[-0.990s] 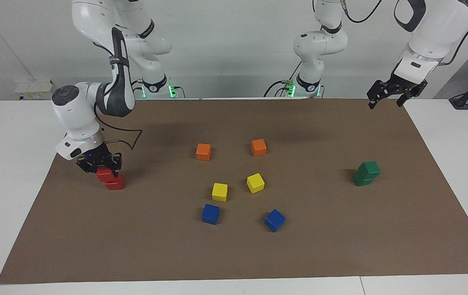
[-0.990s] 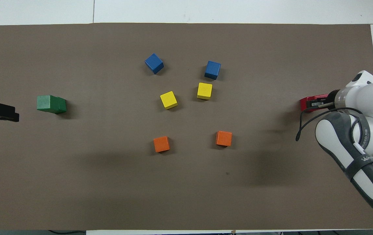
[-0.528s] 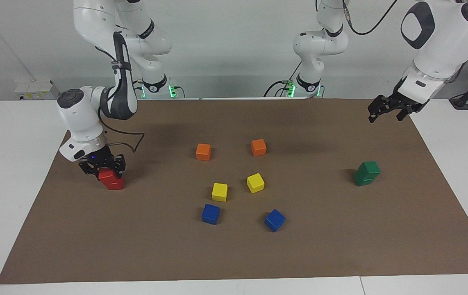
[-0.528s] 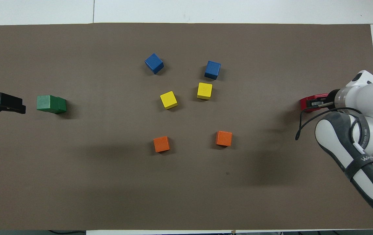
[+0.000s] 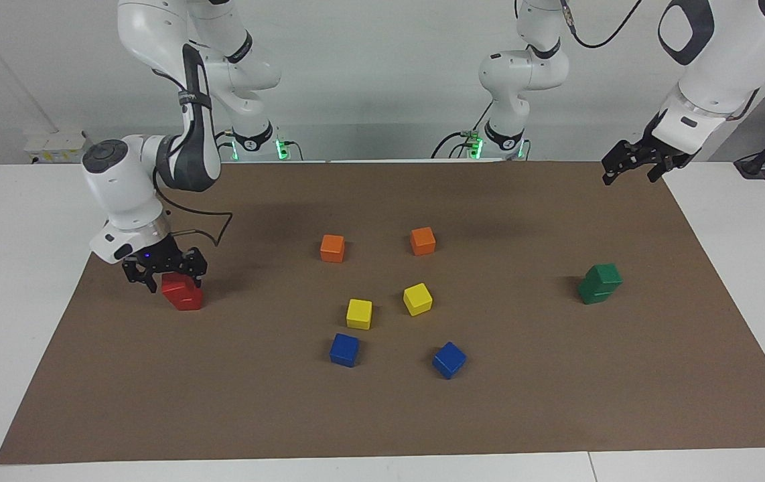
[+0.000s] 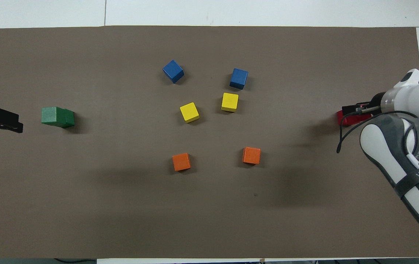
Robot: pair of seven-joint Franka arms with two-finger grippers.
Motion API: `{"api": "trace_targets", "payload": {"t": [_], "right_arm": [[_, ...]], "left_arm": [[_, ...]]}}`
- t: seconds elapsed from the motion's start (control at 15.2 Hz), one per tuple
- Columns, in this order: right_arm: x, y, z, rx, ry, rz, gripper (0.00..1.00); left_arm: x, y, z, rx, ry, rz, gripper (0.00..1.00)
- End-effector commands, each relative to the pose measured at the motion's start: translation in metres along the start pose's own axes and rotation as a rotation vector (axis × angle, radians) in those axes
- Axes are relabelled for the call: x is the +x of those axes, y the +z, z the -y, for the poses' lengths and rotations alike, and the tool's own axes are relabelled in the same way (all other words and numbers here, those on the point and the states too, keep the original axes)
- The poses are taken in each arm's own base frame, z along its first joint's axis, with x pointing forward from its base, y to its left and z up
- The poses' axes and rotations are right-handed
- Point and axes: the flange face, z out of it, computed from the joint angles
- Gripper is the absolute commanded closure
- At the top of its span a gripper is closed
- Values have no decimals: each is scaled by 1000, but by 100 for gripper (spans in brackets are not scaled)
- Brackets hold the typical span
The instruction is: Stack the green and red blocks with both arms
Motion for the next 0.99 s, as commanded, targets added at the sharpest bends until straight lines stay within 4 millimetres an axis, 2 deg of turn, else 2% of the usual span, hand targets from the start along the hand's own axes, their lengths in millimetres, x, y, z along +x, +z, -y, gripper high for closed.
{"api": "trace_targets", "payload": {"t": [0.0, 0.07, 0.2, 0.4, 0.46, 0.66, 0.92], "right_arm": [[22, -71, 14, 28, -46, 49, 0], [23, -98, 15, 34, -48, 61, 0], [11, -145, 18, 51, -55, 108, 0], [-14, -189, 23, 51, -66, 171, 0], [-19, -198, 27, 22, -84, 176, 0], [-28, -208, 32, 2, -50, 236, 0], [-22, -215, 54, 1, 28, 220, 0]], "left_arm": [[-9, 1, 2, -7, -10, 7, 0], [-9, 2, -2, -7, -6, 8, 0], [-9, 2, -1, -7, -6, 8, 0], [-11, -3, 1, -7, -8, -1, 0], [-13, -5, 0, -7, -7, -6, 0], [-15, -9, 0, -7, -7, -12, 0], [-16, -10, 1, -9, -8, -15, 0]]}}
